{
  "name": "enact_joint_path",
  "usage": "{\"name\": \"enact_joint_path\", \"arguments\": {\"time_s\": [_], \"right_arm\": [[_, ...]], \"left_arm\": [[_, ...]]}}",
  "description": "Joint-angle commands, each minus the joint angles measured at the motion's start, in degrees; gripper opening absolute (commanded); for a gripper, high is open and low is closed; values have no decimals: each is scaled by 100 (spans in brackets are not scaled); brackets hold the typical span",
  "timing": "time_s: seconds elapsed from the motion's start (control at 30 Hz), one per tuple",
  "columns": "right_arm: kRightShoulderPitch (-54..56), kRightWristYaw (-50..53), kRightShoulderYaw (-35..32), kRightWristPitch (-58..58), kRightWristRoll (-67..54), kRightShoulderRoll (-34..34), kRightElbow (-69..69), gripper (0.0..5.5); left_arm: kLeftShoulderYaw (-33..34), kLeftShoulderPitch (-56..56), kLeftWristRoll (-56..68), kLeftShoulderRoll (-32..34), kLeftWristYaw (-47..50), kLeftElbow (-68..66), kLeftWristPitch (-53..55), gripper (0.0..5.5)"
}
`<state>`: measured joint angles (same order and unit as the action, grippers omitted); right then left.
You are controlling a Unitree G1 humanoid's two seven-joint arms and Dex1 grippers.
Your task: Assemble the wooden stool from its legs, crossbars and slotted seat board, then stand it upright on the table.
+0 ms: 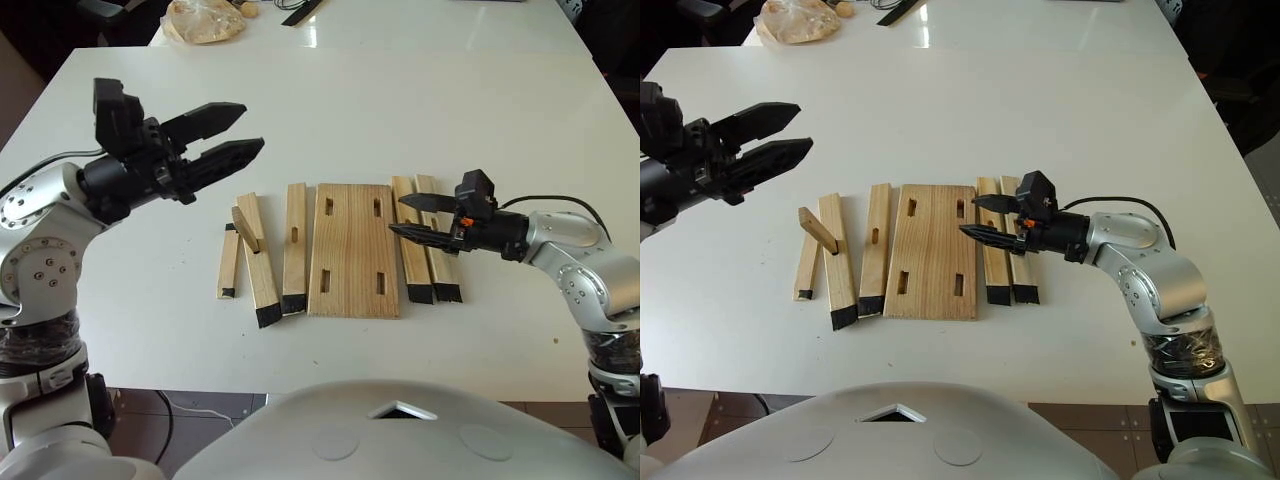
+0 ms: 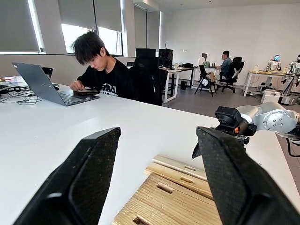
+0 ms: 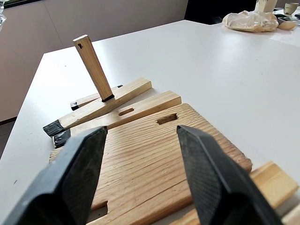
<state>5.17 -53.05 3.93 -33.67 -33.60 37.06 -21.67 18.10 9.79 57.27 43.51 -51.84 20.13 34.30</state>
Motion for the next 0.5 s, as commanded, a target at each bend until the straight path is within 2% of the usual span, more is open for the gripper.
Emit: {"name": "enact_joint_path", "arguments": {"time_s": [0.03, 0.27, 0.43, 0.5], "right_arm": [[31, 27, 11, 51, 66, -12, -23, 273], [-13, 60, 47, 55, 91, -63, -57, 273], [-101, 55, 140, 90, 185, -67, -45, 273], [-80, 22, 146, 90, 199, -51, -19, 273]], "left_arm": [[-165, 261, -106, -138, 220, 6, 63, 301], [-514, 370, -396, -219, 191, 31, -1, 301], [-1421, -520, -1682, -168, -414, -801, -669, 301], [-1507, -698, -1958, -197, -543, -1094, -893, 301]]}}
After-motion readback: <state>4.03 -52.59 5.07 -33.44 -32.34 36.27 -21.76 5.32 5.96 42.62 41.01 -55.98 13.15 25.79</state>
